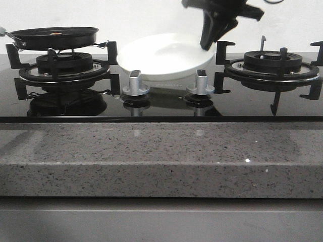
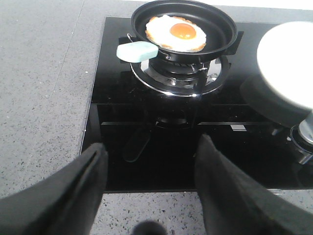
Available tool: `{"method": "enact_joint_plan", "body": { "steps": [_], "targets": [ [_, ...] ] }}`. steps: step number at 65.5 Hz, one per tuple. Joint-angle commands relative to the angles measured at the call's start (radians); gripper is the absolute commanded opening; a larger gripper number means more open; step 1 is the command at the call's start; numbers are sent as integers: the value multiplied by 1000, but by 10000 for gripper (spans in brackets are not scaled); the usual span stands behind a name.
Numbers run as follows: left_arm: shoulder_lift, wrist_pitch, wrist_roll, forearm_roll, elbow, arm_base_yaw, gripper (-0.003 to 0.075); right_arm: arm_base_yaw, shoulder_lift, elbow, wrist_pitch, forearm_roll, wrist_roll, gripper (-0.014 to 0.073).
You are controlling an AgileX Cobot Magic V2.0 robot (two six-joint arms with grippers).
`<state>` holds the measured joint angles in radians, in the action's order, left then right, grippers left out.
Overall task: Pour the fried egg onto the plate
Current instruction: 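Lift the white plate with the right gripper and move it toward the pan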
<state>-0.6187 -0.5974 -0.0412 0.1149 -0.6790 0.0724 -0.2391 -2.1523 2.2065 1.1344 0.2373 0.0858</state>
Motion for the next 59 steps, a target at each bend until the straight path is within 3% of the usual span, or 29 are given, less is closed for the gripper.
{"method": "enact_joint_plan", "body": {
  "steps": [1, 11, 19, 26, 38, 59],
  "targets": [
    [-6, 58, -2, 12, -34, 8, 409, 13, 118, 28, -44, 21, -8, -105],
    [-6, 56, -2, 12, -34, 8, 409, 15, 183, 28, 40, 69, -111, -105],
    [-6, 59, -2, 12, -34, 8, 409, 15, 218, 26, 161, 92, -116, -105],
    [-6, 59, -2, 12, -34, 8, 409, 13, 244, 8, 177, 92, -148, -105],
    [-6, 59, -2, 12, -34, 8, 409, -33, 342, -149, 88, 67, -191, -105],
    [-6, 59, -2, 12, -34, 8, 409, -119, 609, -635, -196, 4, -191, -105]
  ]
}}
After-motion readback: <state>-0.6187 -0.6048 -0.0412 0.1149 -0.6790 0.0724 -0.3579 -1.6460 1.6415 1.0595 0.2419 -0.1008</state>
